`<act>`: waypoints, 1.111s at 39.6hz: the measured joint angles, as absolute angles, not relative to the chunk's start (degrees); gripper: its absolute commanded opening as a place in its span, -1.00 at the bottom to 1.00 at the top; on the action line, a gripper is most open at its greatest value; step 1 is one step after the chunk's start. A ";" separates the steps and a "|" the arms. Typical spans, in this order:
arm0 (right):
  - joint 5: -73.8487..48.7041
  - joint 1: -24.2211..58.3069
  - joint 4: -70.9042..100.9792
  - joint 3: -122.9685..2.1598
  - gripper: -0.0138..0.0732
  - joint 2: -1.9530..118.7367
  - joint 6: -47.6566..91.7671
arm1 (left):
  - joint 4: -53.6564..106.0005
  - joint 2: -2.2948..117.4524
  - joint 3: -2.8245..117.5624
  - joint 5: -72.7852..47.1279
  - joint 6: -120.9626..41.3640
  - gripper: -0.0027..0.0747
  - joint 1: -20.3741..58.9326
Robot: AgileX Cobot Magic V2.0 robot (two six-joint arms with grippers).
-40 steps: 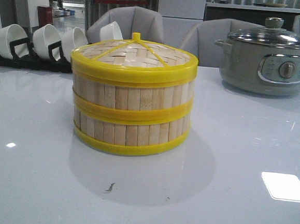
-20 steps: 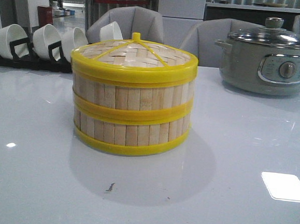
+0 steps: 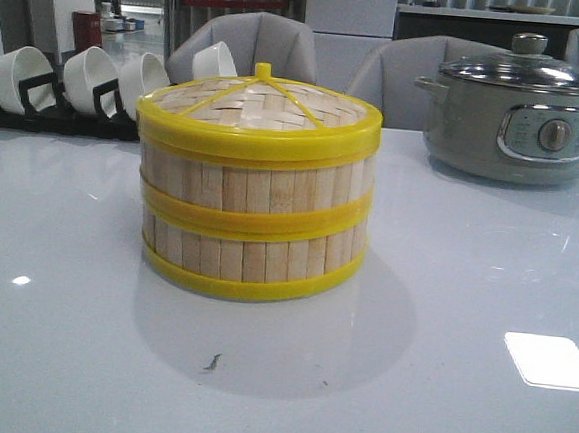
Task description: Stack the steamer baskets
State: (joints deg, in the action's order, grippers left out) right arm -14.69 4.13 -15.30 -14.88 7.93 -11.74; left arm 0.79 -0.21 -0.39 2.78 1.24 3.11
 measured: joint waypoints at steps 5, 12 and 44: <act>-14.69 4.13 -15.70 -14.88 -0.56 7.79 -11.74 | 0.79 -0.21 -0.39 2.78 1.24 -0.69 3.11; -14.69 4.13 -15.80 -14.35 -0.56 5.58 -11.74 | 0.79 -0.21 -0.39 2.78 1.24 -0.69 3.11; -6.68 2.36 -15.43 1.75 -0.58 -0.60 -11.74 | 0.79 -0.21 -0.39 2.91 1.24 -0.69 3.11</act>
State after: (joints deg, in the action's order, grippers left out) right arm -6.68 2.36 -15.43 1.75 -0.60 -11.74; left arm 0.79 -0.21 -0.39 2.91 1.24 3.11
